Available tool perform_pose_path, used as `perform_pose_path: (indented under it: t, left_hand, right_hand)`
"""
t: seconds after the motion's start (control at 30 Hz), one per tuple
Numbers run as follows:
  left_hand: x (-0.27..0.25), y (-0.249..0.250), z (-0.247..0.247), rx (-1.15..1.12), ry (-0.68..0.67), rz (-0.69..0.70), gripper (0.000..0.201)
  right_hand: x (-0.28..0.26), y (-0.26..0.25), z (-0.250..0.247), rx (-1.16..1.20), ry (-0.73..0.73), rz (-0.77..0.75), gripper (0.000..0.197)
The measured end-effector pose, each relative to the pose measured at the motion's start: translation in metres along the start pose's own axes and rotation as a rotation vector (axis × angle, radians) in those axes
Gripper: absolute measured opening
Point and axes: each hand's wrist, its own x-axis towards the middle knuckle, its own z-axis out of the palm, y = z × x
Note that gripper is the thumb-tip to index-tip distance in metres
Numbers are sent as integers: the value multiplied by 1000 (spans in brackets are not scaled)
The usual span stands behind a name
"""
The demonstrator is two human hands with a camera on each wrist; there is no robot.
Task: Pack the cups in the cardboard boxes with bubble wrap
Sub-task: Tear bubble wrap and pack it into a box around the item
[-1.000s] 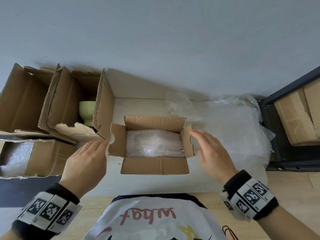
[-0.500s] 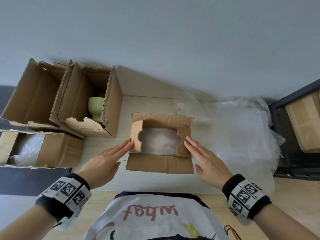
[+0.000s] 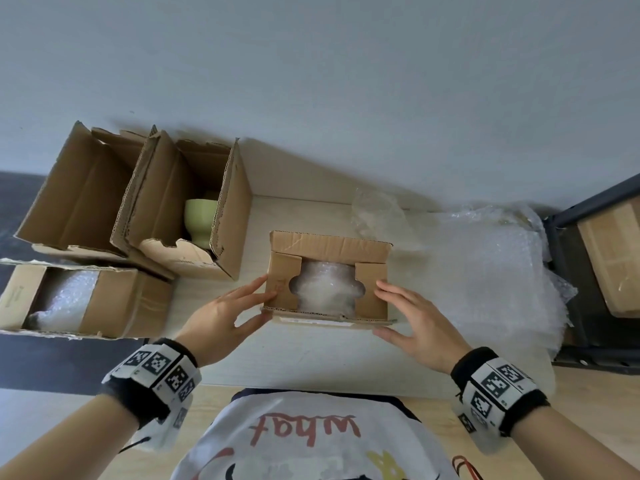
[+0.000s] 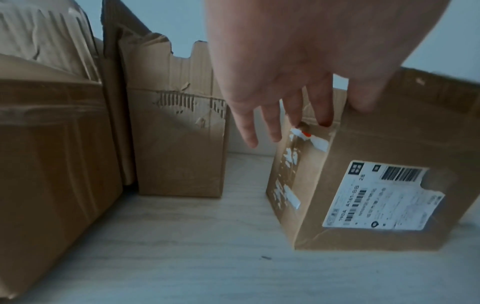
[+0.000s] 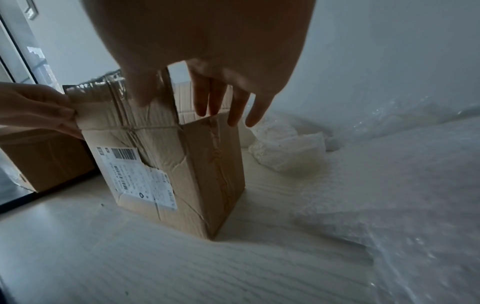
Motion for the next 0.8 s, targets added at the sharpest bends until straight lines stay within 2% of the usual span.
perform_pose_path:
  t: [0.13,0.27,0.33,0.47,0.57,0.7,0.8]
  left_hand:
    - [8,6,1,-59,95,-13,18]
    - [14,8,3,-64,151,-22,18]
    - [15,7,4,-82,161,-57,28]
    - [18,8,3,-152,122,-122,48]
    - [27,16,-5,-89,77,-88,81]
    - [44,27,-15,147,15,-8,126]
    - [51,28,-18,273,-21,13,131]
  right_hand:
    - [8,-5,-1,-5,77,3,52]
    - [14,-8,-4,17,102,41,57]
    - [17,-8,-3,36,108,61,70]
    - [25,-8,-5,92,195,166,111]
    - [33,-5,-9,124,188,184,131]
    - [40,-5,-14,157,72,216,136]
    - [39,-6,-12,160,95,197,129]
